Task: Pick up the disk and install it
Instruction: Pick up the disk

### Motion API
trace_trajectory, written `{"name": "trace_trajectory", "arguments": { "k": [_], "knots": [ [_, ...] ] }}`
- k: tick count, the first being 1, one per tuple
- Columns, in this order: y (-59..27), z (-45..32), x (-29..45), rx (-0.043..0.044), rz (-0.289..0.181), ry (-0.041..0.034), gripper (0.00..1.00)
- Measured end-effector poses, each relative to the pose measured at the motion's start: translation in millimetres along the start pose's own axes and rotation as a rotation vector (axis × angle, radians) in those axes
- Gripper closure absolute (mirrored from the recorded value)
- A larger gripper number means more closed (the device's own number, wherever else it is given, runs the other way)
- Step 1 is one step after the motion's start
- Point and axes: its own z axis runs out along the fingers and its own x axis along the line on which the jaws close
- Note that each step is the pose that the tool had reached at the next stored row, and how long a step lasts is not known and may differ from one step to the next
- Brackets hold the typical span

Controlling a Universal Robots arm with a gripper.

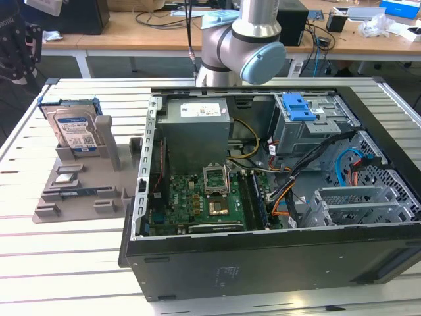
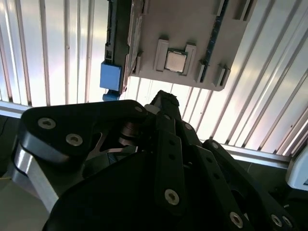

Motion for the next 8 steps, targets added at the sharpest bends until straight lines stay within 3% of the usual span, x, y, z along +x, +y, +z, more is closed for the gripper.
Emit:
{"name": "trace_trajectory", "arguments": {
  "k": [8],
  "knots": [
    [0.0,0.0,0.0,-0.0012,-0.045,0.0002,0.89]
  ]
}}
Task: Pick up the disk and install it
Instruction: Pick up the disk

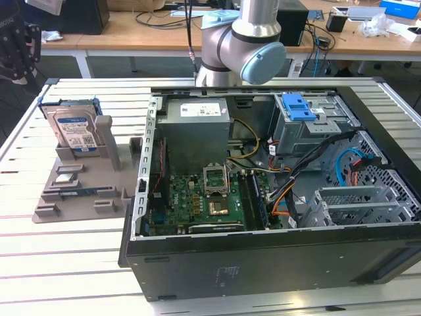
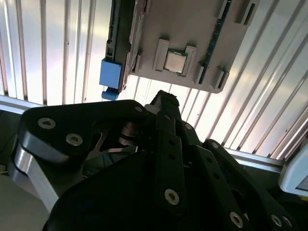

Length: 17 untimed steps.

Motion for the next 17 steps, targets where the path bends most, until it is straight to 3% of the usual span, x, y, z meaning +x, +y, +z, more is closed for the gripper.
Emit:
{"name": "trace_trajectory", "arguments": {
  "k": [17],
  "knots": [
    [0.0,0.0,0.0,-0.0036,-0.136,0.0006,0.89]
  ]
}}
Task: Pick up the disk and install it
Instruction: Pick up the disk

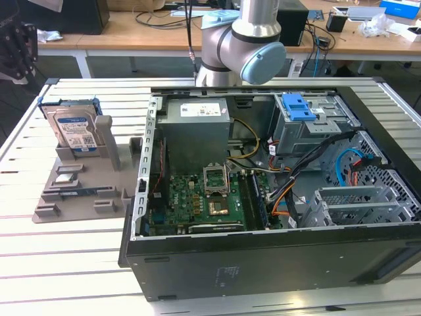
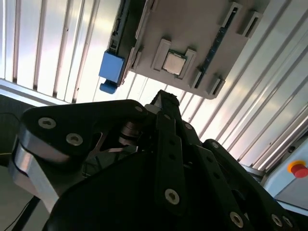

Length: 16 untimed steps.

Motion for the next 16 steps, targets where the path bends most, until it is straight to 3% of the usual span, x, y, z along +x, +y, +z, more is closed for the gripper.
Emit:
{"name": "trace_trajectory", "arguments": {
  "k": [16],
  "knots": [
    [0.0,0.0,0.0,-0.0026,-0.098,0.0004,0.89]
  ]
}}
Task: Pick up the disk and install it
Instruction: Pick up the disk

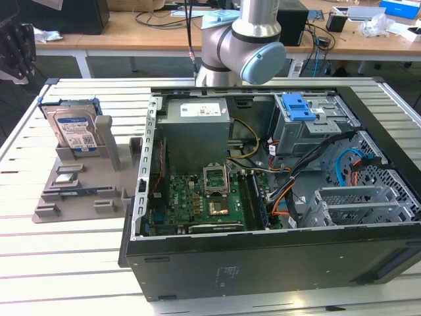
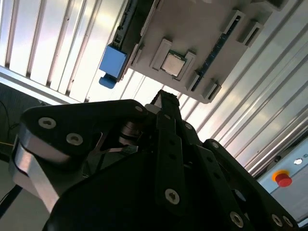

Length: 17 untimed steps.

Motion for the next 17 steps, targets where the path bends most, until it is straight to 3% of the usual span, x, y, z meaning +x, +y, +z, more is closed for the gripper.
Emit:
{"name": "trace_trajectory", "arguments": {
  "k": [6,17],
  "knots": [
    [0.0,0.0,0.0,-0.0007,-0.026,0.0001,0.89],
    [0.9,0.0,0.0,-0.0007,-0.028,0.0001,0.89]
  ]
}}
